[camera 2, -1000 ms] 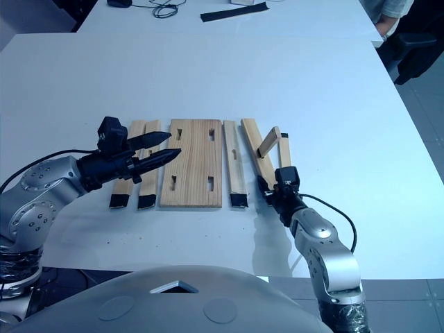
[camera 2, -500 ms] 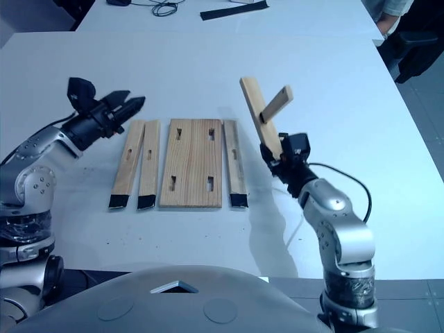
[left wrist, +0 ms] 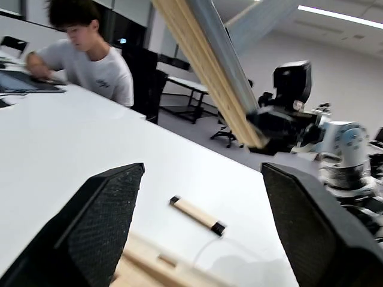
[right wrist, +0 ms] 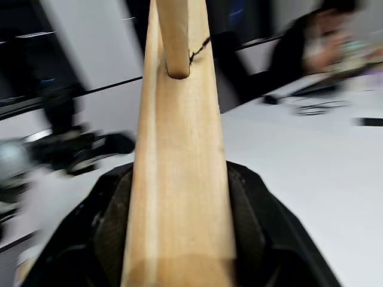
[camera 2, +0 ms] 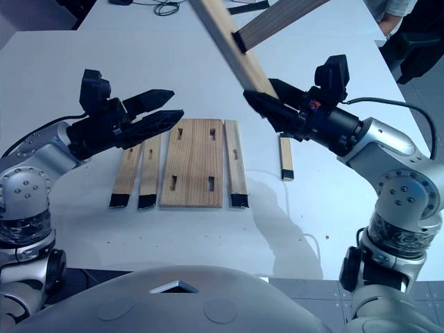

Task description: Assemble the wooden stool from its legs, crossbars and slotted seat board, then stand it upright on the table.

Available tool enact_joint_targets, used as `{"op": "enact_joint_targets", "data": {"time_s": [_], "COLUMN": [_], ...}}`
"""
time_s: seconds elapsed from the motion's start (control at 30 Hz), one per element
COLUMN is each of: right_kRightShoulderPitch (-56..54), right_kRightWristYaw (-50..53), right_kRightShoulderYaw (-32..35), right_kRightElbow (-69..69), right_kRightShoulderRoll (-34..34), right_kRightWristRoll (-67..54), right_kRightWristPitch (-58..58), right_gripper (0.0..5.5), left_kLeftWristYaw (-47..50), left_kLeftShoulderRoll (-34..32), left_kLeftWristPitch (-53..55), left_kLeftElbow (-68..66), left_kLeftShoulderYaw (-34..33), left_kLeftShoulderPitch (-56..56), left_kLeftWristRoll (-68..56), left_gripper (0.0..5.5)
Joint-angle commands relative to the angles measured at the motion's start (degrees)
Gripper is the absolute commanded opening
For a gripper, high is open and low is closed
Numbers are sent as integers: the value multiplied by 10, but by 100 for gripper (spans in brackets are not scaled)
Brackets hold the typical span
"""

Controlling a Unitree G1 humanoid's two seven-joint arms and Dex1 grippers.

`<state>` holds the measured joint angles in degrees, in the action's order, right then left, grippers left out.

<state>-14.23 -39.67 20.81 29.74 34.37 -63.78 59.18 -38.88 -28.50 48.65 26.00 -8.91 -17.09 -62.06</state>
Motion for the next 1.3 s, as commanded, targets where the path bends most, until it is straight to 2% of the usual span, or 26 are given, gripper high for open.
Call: {"op": "enact_joint_targets", "data": {"time_s": [0.03, 0.33, 0.8, 1.03, 1.3], "right_kRightShoulderPitch": [-21, -38, -22, -23, -20], "right_kRightWristYaw": [-52, -83, -154, -167, -186], "right_kRightShoulderYaw": [8, -46, -102, -108, -113], "right_kRightElbow": [-27, -26, -28, -34, -36], "right_kRightShoulderRoll": [34, 52, 83, 89, 100], "right_kRightWristRoll": [-87, -121, -48, -36, -24], "right_kRightWristPitch": [23, 9, -32, -39, -46], "right_gripper": [205, 205, 205, 205, 205], "left_kLeftWristYaw": [15, 12, 34, 25, 3], "left_kLeftShoulderRoll": [14, 33, 31, 24, 15], "left_kLeftWristPitch": [12, 35, 41, 43, 39], "left_kLeftElbow": [-14, -8, -12, -9, -2], "left_kLeftShoulderYaw": [5, 23, 25, 27, 19], "left_kLeftShoulderPitch": [-40, -56, -75, -75, -66], "left_kLeftWristRoll": [-32, -112, -168, -183, -215], "left_gripper": [357, 357, 357, 357, 231]}}
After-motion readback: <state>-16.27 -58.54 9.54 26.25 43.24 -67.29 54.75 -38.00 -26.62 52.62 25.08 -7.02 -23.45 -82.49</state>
